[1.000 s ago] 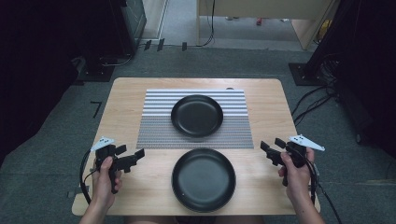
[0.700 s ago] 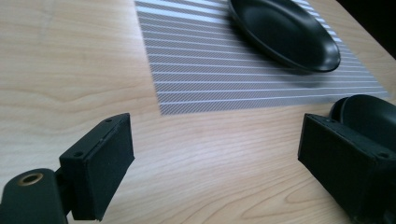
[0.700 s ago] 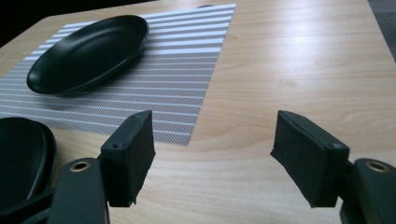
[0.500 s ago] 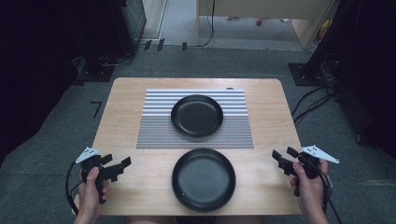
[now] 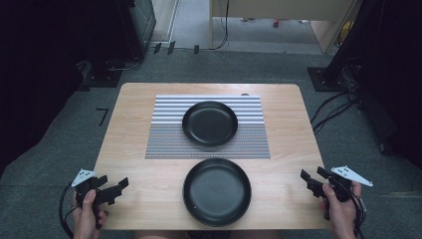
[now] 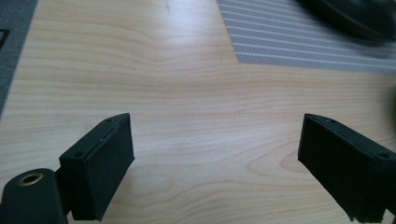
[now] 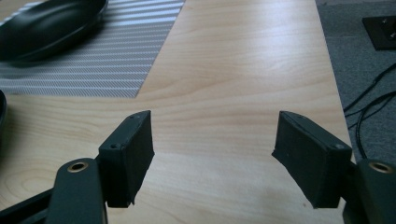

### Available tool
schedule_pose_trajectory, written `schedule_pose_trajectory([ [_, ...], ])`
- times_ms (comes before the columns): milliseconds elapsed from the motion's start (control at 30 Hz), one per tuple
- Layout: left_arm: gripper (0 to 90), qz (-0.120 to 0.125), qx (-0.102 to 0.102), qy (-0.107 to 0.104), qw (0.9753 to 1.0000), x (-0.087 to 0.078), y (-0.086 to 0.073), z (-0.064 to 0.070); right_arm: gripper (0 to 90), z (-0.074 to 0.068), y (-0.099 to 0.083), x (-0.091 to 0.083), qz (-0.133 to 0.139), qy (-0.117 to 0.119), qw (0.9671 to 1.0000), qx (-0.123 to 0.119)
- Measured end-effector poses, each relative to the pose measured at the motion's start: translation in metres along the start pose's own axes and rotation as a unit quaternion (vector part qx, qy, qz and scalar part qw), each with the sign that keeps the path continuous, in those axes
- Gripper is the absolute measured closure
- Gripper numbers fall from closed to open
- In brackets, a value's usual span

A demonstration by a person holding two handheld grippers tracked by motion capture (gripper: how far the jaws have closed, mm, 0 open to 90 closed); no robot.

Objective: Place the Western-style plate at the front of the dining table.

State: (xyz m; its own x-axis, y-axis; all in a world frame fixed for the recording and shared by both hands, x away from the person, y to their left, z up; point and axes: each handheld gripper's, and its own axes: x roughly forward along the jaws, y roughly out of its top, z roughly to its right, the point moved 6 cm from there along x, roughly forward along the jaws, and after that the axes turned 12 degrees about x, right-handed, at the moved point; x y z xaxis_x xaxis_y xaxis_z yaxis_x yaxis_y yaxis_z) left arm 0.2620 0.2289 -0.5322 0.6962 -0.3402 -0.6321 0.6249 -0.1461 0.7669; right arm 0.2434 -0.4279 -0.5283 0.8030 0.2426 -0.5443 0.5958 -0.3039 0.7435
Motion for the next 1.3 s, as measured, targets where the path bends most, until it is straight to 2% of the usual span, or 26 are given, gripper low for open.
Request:
schedule_pose_trajectory([
  [167,10.1,-0.007,0.006,0.014,0.9999,-0.003,-0.009,-0.008,27.2,0.007,-0.008,-0.003,-0.006,-0.008,0.9999,0.001],
  [200,10.1,-0.01,0.01,0.023,0.9996,-0.004,-0.014,-0.011,27.1,0.009,-0.012,-0.004,-0.011,-0.01,0.9999,0.0],
  [300,10.0,-0.013,0.015,0.028,0.9994,-0.004,-0.018,-0.013,27.0,0.012,-0.016,-0.005,-0.015,-0.014,0.9998,0.002],
  [333,10.1,-0.017,0.023,0.035,0.999,-0.005,-0.022,-0.013,26.9,0.014,-0.019,-0.006,-0.017,-0.017,0.9997,-0.001],
  [533,9.7,-0.025,0.041,0.046,0.9978,-0.003,-0.029,-0.012,26.0,0.017,-0.031,-0.007,-0.032,-0.025,0.9991,-0.01],
  [633,9.6,-0.034,0.068,0.059,0.9954,0.0,-0.03,-0.007,25.7,0.019,-0.037,-0.004,-0.042,-0.038,0.9982,-0.02],
  [667,9.5,-0.034,0.068,0.059,0.9954,0.0,-0.03,-0.007,25.7,0.019,-0.037,-0.004,-0.042,-0.038,0.9982,-0.02],
  [733,9.2,-0.038,0.085,0.07,0.9932,0.002,-0.031,-0.004,25.5,0.017,-0.039,-0.002,-0.046,-0.051,0.997,-0.036],
  [767,9.0,-0.038,0.085,0.07,0.9932,0.002,-0.031,-0.004,25.5,0.017,-0.039,-0.002,-0.046,-0.051,0.997,-0.036],
  [800,9.0,-0.043,0.097,0.08,0.9912,0.003,-0.032,-0.003,25.4,0.016,-0.039,-0.001,-0.046,-0.061,0.9959,-0.047],
  [833,9.0,-0.043,0.097,0.08,0.9912,0.003,-0.032,-0.003,25.4,0.016,-0.039,-0.001,-0.046,-0.061,0.9959,-0.047],
  [867,8.5,-0.044,0.102,0.082,0.9904,0.004,-0.032,-0.001,25.1,0.014,-0.041,0.0,-0.048,-0.074,0.9944,-0.058],
  [967,7.5,-0.042,0.103,0.081,0.9905,0.004,-0.032,-0.001,23.3,0.011,-0.043,0.001,-0.048,-0.085,0.993,-0.066],
  [1133,6.9,-0.029,0.106,0.081,0.9906,0.004,-0.034,-0.001,22.5,0.011,-0.046,-0.001,-0.038,-0.083,0.9935,-0.068],
  [1300,6.9,-0.028,0.107,0.08,0.9906,0.004,-0.035,-0.001,22.5,0.011,-0.047,-0.002,-0.034,-0.084,0.9937,-0.066],
])
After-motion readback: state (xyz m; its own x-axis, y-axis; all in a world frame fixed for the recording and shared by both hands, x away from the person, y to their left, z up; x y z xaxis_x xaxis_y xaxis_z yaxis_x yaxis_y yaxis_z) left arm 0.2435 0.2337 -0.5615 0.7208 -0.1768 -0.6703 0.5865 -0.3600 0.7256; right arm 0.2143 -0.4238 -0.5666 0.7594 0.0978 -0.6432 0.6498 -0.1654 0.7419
